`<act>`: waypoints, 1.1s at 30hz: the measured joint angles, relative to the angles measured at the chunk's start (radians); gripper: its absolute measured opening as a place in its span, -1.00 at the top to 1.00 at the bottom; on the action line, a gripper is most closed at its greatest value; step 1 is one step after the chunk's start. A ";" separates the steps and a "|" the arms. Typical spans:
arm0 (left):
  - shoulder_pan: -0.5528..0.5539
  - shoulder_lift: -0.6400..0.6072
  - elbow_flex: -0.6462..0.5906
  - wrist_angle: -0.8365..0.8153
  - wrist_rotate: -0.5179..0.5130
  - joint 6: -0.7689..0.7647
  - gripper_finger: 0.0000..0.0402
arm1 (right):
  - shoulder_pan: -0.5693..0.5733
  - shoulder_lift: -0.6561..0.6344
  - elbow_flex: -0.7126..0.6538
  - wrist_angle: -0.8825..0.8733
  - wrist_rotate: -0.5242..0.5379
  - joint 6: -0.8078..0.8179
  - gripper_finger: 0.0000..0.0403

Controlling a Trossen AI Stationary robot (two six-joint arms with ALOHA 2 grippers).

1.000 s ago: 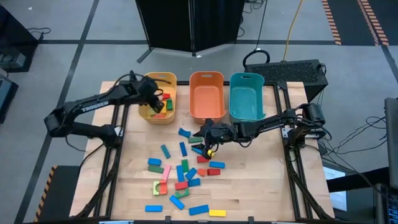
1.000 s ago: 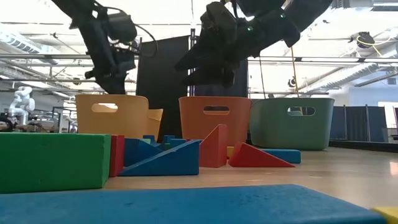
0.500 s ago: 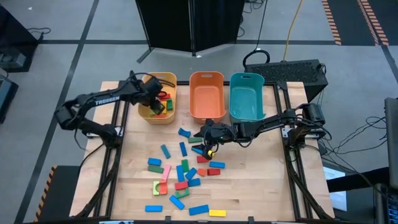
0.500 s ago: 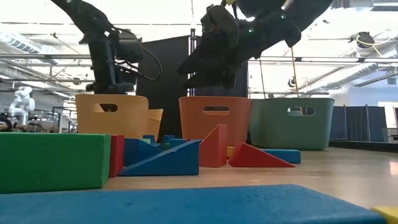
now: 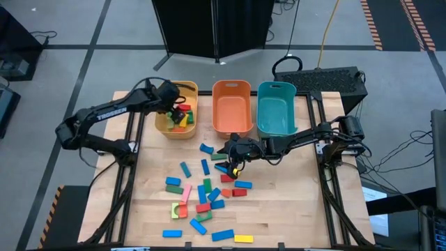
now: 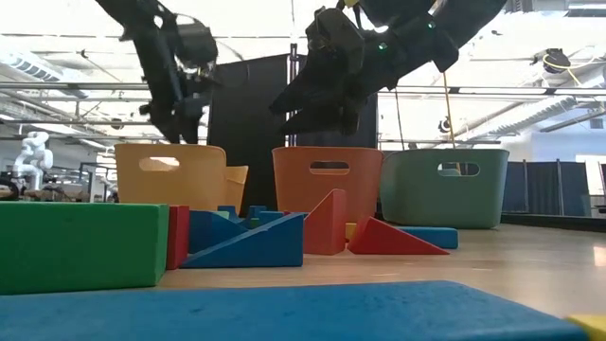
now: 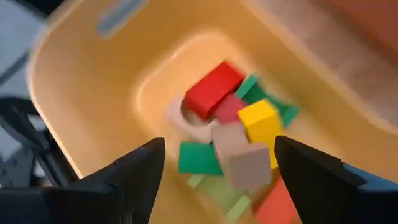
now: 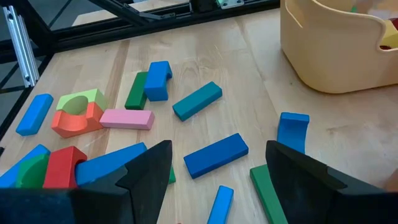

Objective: Sort blocks by size
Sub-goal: Put the blue arch block into the yellow bin

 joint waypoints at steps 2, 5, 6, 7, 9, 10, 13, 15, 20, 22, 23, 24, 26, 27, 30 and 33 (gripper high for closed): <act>-0.026 -0.039 0.014 -0.002 0.001 0.006 -0.51 | 0.000 0.000 0.000 -0.002 0.000 0.000 -0.23; -0.081 -0.112 0.019 -0.010 0.005 0.006 -0.51 | 0.000 0.000 0.000 -0.009 0.000 0.000 -0.23; -0.104 -0.138 0.019 -0.017 0.014 0.006 -0.51 | 0.000 0.000 0.000 -0.011 0.000 0.000 -0.23; -0.129 -0.162 0.019 -0.030 0.024 0.009 -0.51 | 0.000 0.000 0.000 -0.013 0.000 0.000 -0.23; -0.191 -0.214 0.019 -0.057 0.045 0.011 -0.51 | 0.000 0.000 0.000 -0.014 0.000 0.000 -0.23; -0.225 -0.237 0.019 -0.063 0.049 -0.003 -0.51 | 0.000 0.000 0.000 -0.014 0.000 0.000 -0.23; -0.347 -0.298 0.019 -0.085 0.064 -0.051 -0.51 | 0.000 0.000 0.000 -0.014 0.000 -0.003 -0.23; -0.439 -0.324 0.019 -0.091 0.067 -0.083 -0.51 | 0.000 0.000 0.000 -0.014 0.000 -0.010 -0.23; -0.653 -0.337 0.001 -0.099 0.052 -0.160 -0.51 | 0.002 0.000 0.000 -0.018 0.000 -0.015 -0.23; -0.719 -0.329 -0.016 -0.099 0.029 -0.203 -0.51 | 0.008 0.000 0.000 -0.018 0.001 -0.022 -0.23; -0.750 -0.323 -0.025 -0.097 0.017 -0.226 -0.51 | 0.011 0.000 0.000 -0.018 0.002 -0.025 -0.23; -0.779 -0.316 -0.035 -0.097 0.011 -0.248 -0.51 | 0.015 0.000 0.000 -0.018 0.002 -0.029 -0.23; -0.835 -0.302 -0.051 -0.101 0.009 -0.293 -0.51 | 0.018 0.000 0.000 -0.018 0.002 -0.041 -0.23; -0.863 -0.294 -0.056 -0.097 0.009 -0.314 -0.51 | 0.019 0.000 0.000 -0.018 -0.001 -0.041 -0.23; -0.939 -0.267 -0.079 -0.092 0.009 -0.368 -0.51 | 0.018 0.000 0.000 -0.018 -0.001 -0.041 -0.23; -1.008 -0.234 -0.105 -0.067 0.010 -0.405 -0.51 | 0.017 0.000 0.000 -0.019 0.000 -0.042 -0.23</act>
